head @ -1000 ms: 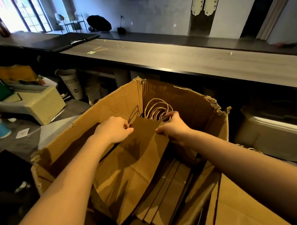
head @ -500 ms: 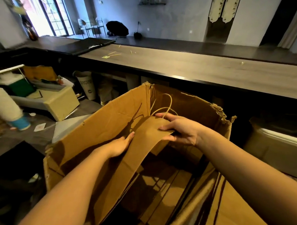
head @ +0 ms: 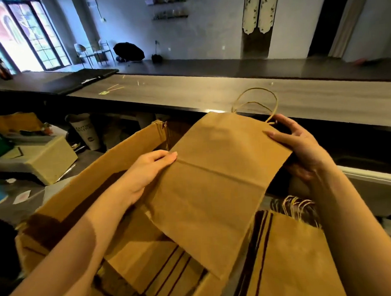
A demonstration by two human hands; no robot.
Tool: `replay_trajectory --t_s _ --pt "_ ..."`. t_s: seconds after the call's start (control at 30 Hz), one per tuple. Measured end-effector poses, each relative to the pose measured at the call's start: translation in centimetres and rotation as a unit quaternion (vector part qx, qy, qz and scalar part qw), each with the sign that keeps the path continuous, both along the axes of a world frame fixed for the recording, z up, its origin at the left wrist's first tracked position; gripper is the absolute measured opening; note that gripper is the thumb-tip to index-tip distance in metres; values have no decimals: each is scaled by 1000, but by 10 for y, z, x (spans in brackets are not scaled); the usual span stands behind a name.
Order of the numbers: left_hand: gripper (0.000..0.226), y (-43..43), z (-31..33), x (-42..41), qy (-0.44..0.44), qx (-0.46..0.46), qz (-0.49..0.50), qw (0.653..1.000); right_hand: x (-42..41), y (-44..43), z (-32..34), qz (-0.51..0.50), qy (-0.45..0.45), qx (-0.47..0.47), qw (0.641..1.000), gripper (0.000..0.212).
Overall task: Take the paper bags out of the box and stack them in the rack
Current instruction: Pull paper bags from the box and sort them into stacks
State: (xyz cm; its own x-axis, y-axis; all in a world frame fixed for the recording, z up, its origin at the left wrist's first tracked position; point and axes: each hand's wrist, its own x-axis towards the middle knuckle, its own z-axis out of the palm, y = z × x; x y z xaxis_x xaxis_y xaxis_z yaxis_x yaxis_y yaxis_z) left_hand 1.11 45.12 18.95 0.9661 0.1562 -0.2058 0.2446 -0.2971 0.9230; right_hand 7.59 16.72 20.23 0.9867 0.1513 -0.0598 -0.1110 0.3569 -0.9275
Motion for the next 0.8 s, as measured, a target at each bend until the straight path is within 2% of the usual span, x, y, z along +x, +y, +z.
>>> replay_trajectory --t_s 0.13,0.2,0.27,0.33,0.43,0.53,0.63,0.73,0.8 --pt "17 -37 12 -3 -87 -28 14 996 -1 -23 -22 -156 30 1 987 65" --pt "6 -59 18 -7 -132 -12 10 991 -10 -36 -36 -179 59 18 982 55" --pt "7 -75 22 -11 -170 30 0 985 -29 -39 -49 -180 78 43 980 33" --pt "7 -92 25 -14 -196 64 -22 978 -55 -42 -67 -178 74 10 981 24" --pt "8 -108 29 -21 -234 93 -39 967 -94 -34 -92 -134 61 -37 988 32" --pt "10 -135 26 -28 -239 144 -101 955 -127 -34 -123 -120 79 -37 989 56" --pt "17 -154 21 -34 -208 267 -209 918 -147 -43 -143 -195 95 -75 973 62" --pt "37 -180 12 -36 -117 412 -312 848 -156 -63 -160 -261 107 -178 943 58" --pt "52 -207 -5 -36 -56 488 -345 800 -160 -77 -172 -289 117 -245 918 68"
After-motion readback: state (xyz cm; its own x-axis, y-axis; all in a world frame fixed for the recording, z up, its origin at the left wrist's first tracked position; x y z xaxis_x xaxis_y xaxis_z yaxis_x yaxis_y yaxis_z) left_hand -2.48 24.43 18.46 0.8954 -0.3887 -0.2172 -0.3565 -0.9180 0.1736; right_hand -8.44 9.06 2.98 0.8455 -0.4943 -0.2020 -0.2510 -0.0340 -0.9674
